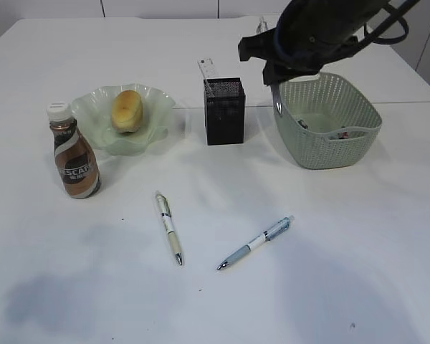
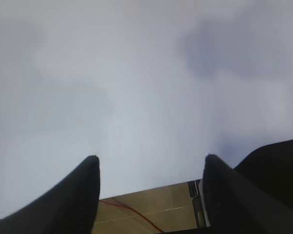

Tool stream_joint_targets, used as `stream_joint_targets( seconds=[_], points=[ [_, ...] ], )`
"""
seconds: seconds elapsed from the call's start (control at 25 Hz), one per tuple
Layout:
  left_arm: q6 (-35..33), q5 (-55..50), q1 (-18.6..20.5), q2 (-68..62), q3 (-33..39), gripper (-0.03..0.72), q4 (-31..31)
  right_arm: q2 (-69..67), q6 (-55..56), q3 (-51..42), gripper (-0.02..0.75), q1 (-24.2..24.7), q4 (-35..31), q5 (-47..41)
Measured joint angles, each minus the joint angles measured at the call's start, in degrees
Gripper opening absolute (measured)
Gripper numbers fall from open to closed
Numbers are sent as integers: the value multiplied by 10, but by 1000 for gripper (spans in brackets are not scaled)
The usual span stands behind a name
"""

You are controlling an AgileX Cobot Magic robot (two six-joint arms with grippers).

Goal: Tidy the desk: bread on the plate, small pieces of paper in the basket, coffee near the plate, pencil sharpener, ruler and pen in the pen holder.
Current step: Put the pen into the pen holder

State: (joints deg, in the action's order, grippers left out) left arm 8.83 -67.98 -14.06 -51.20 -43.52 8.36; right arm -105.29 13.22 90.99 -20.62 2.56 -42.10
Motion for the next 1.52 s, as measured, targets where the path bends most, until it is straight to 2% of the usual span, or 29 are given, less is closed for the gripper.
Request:
stream_joint_targets(
  seconds=[0.24, 0.28, 0.36, 0.44, 0.48, 0.6, 0.72, 0.8, 0.84, 1.08, 1.52],
  points=[
    [0, 23, 0, 0, 0, 466, 0, 0, -10, -10, 107, 0, 36, 140],
    [0, 29, 0, 0, 0, 466, 0, 0, -10, -10, 107, 0, 36, 140],
    [0, 36, 0, 0, 0, 466, 0, 0, -11, -41, 107, 0, 62, 239],
    [0, 41, 0, 0, 0, 466, 0, 0, -11, -41, 107, 0, 62, 239],
    [0, 46, 0, 0, 0, 466, 0, 0, -11, -67, 107, 0, 77, 333],
    [0, 51, 0, 0, 0, 466, 0, -4, -12, -73, 107, 0, 82, 374],
    [0, 55, 0, 0, 0, 466, 0, -32, -15, -81, 107, 0, 96, 486],
    [0, 56, 0, 0, 0, 466, 0, -32, -15, -81, 107, 0, 96, 486],
    [0, 57, 0, 0, 0, 466, 0, -55, -23, -81, 107, 0, 100, 539],
    [0, 57, 0, 0, 0, 466, 0, -97, -35, -80, 107, 9, 102, 618],
    [0, 75, 0, 0, 0, 466, 0, -171, -81, -48, 107, 20, 104, 684]
  ],
)
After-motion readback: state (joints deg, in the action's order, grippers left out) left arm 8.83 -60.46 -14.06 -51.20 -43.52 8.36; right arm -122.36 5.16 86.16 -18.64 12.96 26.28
